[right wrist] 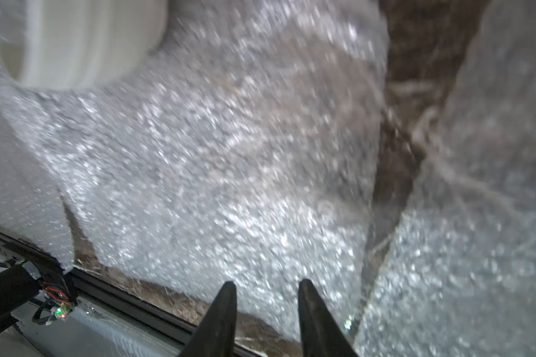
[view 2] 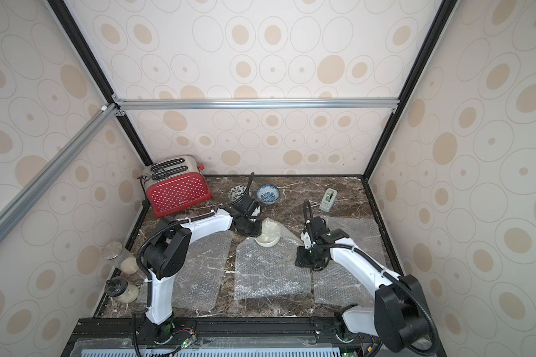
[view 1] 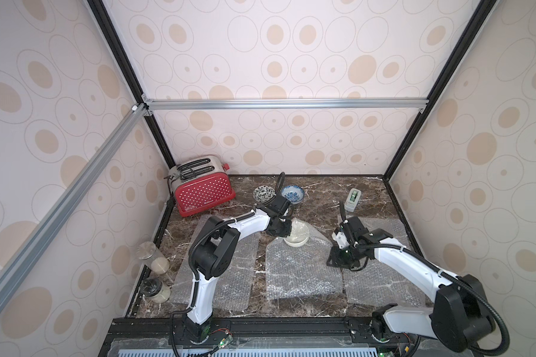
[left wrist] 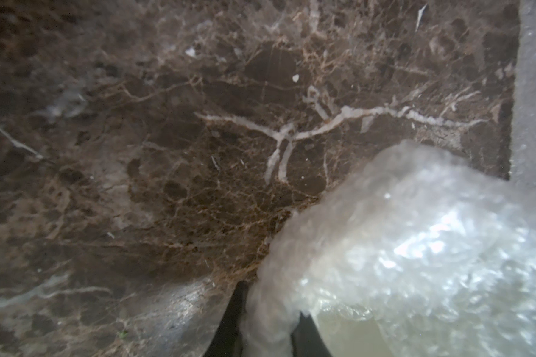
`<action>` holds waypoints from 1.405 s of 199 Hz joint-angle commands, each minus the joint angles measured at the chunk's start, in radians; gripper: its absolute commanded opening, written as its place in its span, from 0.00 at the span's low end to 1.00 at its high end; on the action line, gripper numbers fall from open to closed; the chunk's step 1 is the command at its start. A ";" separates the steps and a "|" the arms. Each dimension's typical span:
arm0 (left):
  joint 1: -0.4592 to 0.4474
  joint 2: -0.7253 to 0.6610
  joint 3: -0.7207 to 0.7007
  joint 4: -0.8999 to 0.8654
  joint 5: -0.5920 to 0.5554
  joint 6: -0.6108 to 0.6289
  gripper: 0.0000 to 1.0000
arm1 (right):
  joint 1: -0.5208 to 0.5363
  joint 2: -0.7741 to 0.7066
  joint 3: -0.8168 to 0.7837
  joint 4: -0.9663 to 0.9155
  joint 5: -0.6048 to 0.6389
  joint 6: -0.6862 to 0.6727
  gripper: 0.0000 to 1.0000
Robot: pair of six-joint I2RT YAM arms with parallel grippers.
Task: Wrap bowls in bubble wrap
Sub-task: Wrap the bowl in bubble wrap.
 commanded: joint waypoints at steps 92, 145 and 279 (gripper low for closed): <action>0.003 -0.080 -0.058 -0.015 -0.069 -0.041 0.21 | 0.029 -0.024 -0.185 0.130 0.019 0.230 0.46; 0.003 -0.094 -0.071 -0.008 -0.068 -0.042 0.21 | 0.034 0.005 -0.193 0.162 0.032 0.220 0.46; 0.003 -0.094 -0.073 -0.005 -0.057 -0.040 0.21 | 0.037 -0.049 -0.210 0.231 0.002 0.214 0.10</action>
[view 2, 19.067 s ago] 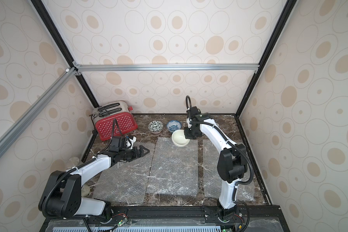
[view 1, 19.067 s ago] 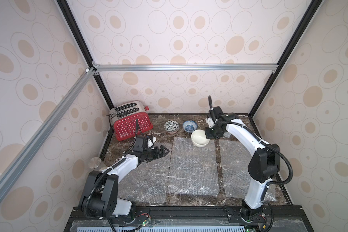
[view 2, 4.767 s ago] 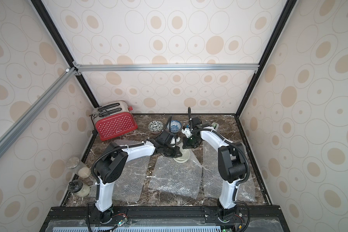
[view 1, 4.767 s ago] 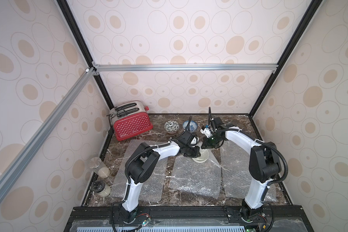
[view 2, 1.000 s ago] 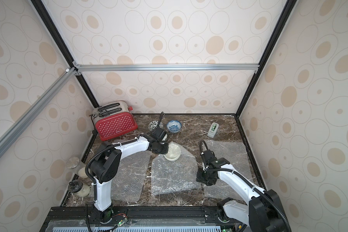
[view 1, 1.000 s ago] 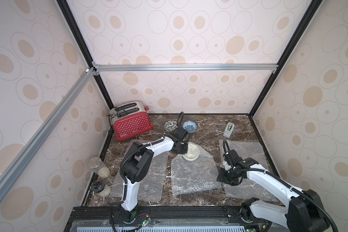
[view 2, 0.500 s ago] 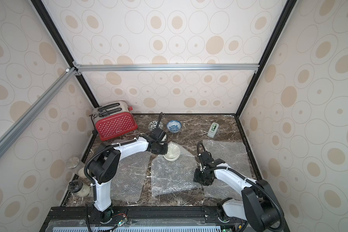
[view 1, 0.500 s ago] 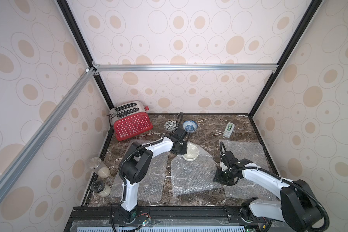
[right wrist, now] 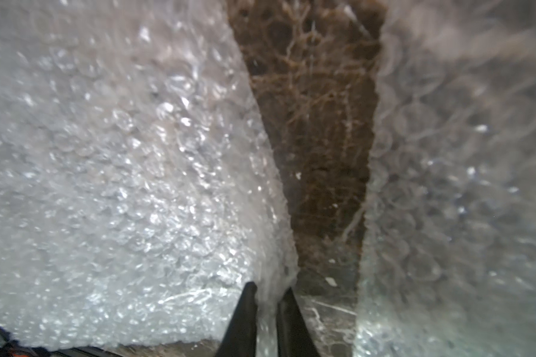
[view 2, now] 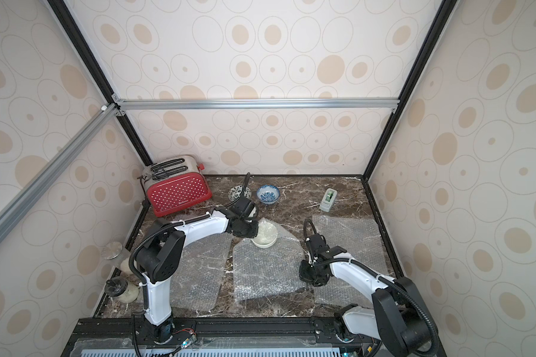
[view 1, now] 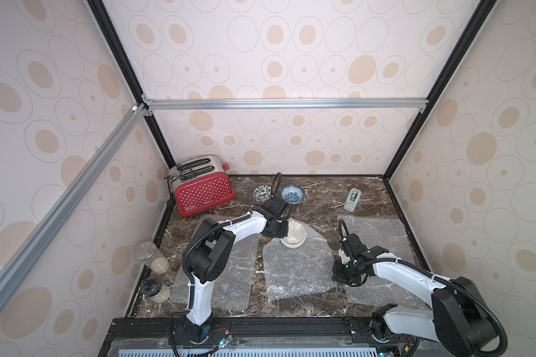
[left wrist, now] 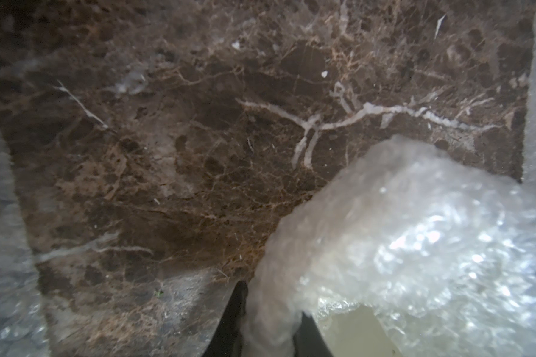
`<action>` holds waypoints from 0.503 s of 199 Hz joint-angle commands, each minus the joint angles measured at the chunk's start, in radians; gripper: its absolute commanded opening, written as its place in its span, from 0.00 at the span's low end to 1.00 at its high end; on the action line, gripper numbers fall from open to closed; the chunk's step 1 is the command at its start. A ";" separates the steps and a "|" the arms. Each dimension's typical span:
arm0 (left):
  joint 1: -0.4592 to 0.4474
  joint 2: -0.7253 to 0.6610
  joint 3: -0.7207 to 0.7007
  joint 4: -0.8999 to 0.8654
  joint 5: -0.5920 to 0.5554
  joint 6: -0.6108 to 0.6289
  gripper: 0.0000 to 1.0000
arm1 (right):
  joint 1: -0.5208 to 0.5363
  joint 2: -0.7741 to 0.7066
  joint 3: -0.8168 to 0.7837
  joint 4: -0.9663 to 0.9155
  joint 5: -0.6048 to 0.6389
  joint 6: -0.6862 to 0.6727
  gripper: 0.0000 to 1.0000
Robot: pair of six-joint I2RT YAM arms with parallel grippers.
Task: Wrap bowls in bubble wrap
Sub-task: Wrap the bowl in bubble wrap.
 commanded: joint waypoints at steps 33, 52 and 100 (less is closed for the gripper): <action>0.003 -0.028 -0.005 -0.014 -0.007 -0.009 0.21 | 0.015 -0.070 0.064 0.043 -0.078 -0.022 0.08; 0.003 -0.028 -0.003 -0.014 -0.006 -0.004 0.21 | 0.021 -0.068 0.124 0.047 -0.091 -0.046 0.08; 0.002 -0.033 -0.006 -0.011 -0.007 -0.006 0.21 | 0.075 0.045 0.339 0.087 -0.128 -0.107 0.09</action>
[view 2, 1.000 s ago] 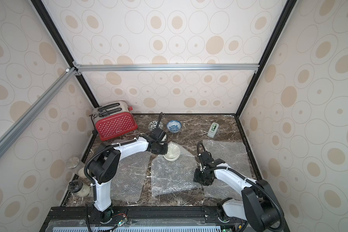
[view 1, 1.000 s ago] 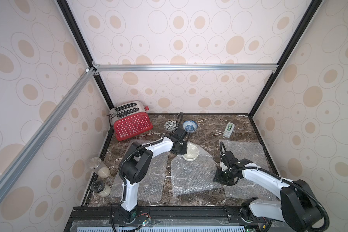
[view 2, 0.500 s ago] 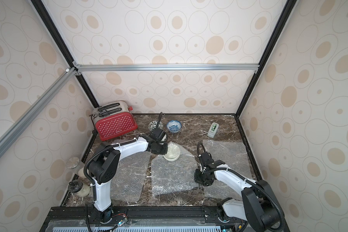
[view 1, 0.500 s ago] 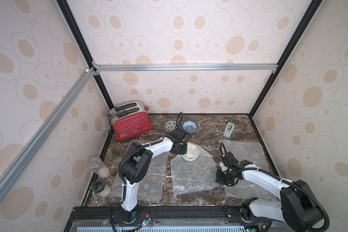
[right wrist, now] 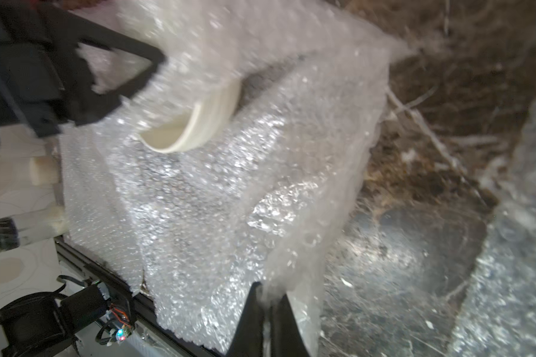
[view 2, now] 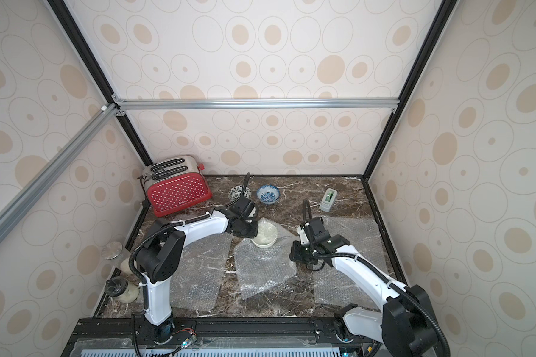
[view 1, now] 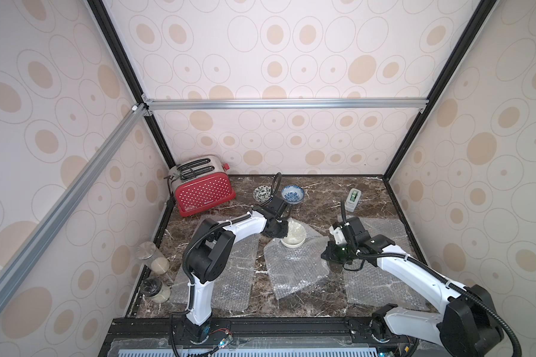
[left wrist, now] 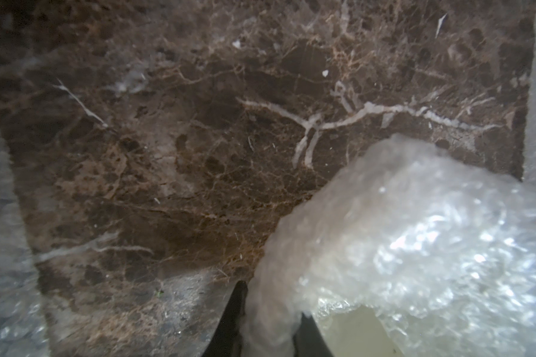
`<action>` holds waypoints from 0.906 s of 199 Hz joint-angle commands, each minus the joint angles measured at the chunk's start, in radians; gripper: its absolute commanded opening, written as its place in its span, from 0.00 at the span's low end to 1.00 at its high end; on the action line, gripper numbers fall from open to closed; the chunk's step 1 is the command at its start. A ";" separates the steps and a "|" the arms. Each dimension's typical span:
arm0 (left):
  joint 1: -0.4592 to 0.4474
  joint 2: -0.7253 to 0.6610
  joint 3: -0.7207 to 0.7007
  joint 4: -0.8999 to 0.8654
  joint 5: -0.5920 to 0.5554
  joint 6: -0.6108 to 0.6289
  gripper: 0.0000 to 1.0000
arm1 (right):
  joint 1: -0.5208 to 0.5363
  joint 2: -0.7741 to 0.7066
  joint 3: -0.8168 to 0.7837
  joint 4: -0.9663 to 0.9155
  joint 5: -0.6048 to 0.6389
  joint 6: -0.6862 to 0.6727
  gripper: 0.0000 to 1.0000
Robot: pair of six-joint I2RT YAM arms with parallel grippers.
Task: Wrap bowls in bubble wrap
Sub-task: Wrap the bowl in bubble wrap.
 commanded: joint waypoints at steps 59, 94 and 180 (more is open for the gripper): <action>0.001 -0.046 -0.018 -0.009 -0.010 -0.005 0.21 | 0.102 0.271 0.306 0.131 -0.068 -0.060 0.09; 0.000 -0.047 -0.022 0.000 -0.004 -0.004 0.21 | 0.103 0.345 0.345 0.211 -0.056 -0.051 0.09; -0.003 -0.055 -0.036 0.024 0.004 -0.005 0.21 | 0.103 0.540 0.421 0.314 -0.003 -0.043 0.08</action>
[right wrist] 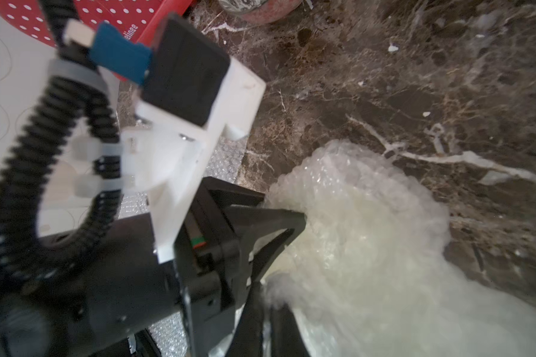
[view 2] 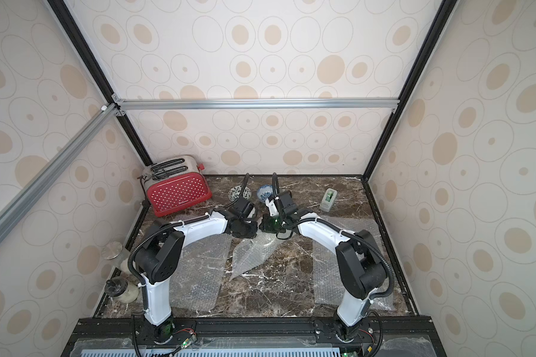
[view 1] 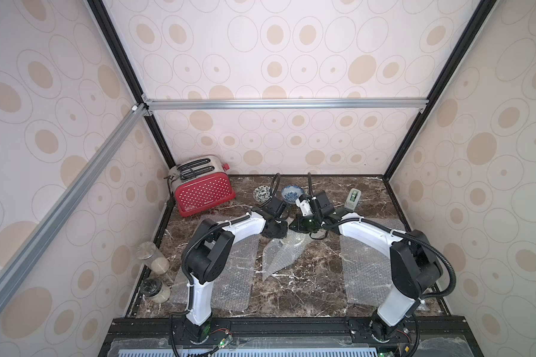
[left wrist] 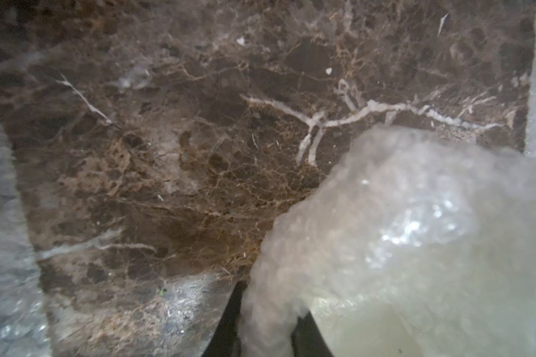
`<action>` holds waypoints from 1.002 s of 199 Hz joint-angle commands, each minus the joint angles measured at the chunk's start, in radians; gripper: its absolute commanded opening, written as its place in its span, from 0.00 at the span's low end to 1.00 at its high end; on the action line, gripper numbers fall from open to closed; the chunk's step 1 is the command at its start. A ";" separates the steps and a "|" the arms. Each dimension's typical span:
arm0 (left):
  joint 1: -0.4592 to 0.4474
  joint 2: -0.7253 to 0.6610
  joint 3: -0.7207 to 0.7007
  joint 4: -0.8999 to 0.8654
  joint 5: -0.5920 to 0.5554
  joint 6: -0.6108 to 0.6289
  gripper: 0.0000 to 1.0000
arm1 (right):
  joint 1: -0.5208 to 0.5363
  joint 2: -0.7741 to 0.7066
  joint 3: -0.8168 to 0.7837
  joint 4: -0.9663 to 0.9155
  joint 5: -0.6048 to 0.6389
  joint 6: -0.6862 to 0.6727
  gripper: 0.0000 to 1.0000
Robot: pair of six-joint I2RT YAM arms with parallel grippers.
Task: Wrap bowls in bubble wrap
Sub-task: Wrap the bowl in bubble wrap.
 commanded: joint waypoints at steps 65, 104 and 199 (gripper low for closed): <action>-0.007 -0.053 -0.014 0.010 0.011 -0.004 0.21 | 0.004 0.128 0.048 0.074 0.105 0.012 0.08; -0.009 -0.065 -0.017 0.019 0.017 -0.003 0.22 | 0.008 0.199 0.068 0.048 0.113 -0.006 0.08; 0.003 -0.134 -0.040 0.042 0.060 -0.031 0.35 | 0.023 0.273 0.071 0.000 0.136 -0.026 0.08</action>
